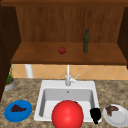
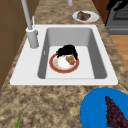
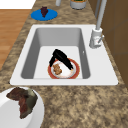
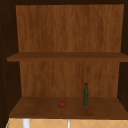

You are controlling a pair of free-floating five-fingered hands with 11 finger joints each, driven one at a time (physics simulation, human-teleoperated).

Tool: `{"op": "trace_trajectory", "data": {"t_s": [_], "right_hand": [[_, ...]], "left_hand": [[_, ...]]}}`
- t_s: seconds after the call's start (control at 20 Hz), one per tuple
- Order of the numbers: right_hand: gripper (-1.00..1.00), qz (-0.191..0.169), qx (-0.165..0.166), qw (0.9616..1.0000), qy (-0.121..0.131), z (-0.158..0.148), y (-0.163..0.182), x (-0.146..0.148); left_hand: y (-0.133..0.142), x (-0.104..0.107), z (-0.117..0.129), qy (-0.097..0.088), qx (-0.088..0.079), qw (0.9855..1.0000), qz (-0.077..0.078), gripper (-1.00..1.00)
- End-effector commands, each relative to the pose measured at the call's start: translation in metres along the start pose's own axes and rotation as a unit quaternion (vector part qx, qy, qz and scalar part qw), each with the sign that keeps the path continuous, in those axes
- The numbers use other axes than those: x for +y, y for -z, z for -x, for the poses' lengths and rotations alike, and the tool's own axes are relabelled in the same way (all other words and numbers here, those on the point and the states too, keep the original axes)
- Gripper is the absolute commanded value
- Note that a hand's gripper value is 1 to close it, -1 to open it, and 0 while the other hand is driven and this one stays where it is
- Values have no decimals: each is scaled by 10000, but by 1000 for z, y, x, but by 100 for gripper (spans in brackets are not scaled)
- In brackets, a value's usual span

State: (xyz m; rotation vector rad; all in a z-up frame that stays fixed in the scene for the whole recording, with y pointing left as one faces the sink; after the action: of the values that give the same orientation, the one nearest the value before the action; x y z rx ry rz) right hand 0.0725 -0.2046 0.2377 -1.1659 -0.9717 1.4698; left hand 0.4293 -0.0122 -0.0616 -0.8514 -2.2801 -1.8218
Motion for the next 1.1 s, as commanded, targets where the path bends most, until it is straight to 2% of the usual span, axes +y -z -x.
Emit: {"op": "trace_trajectory", "data": {"t_s": [0.0, 0.1, 0.2, 0.25, 0.3, 0.35, 0.4, 0.45, 0.5, 0.7, 0.8, 0.85, 0.95, 1.0, 1.05], "right_hand": [[0, 0, 0, 10000, 0, 0, 0, 0], [0, 0, 0, 10000, 0, 0, 0, 0], [0, 0, 0, 10000, 0, 0, 0, 0], [0, 0, 0, 10000, 0, 0, 0, 0], [0, 0, 0, 10000, 0, 0, 0, 0], [0, 0, 0, 10000, 0, 0, 0, 0], [0, 0, 0, 10000, 0, 0, 0, 0], [0, 0, 0, 10000, 0, 0, 0, 0], [0, 0, 0, 10000, 0, 0, 0, 0], [0, 0, 0, 10000, 0, 0, 0, 0], [0, 0, 0, 10000, 0, 0, 0, 0], [0, 0, 0, 10000, 0, 0, 0, 0], [0, 0, 0, 10000, 0, 0, 0, 0], [0, 0, 0, 10000, 0, 0, 0, 0], [0, 0, 0, 10000, 0, 0, 0, 0]], "left_hand": [[-6, 0, 33, 24, 125, 9999, -111, -100], [-15, -12, 42, 60, 126, 9996, -240, -100], [-22, -20, 46, -243, 114, 9986, -450, -100], [-24, -25, 38, -415, 105, 9979, -486, -100], [-23, -23, 25, -670, 109, 9964, -503, -100], [-19, -19, 17, -893, 75, 9942, -597, -100], [-22, -17, 17, -1037, 9, 9923, -677, -100], [-23, -16, 21, -1058, 3, 9919, -704, -100], [-18, -13, 27, -1019, 40, 9923, -697, -100], [-25, -8, 44, -1060, 15, 9920, -683, -100], [-29, -4, 55, -1134, 58, 9908, -735, -100], [-26, -2, 59, -1034, -9, 9925, -650, -100], [-25, -7, 60, -880, -53, 9946, -544, -100], [-26, -13, 59, -817, -40, 9952, -540, -100], [-28, -16, 59, -823, -33, 9951, -556, -100]]}}
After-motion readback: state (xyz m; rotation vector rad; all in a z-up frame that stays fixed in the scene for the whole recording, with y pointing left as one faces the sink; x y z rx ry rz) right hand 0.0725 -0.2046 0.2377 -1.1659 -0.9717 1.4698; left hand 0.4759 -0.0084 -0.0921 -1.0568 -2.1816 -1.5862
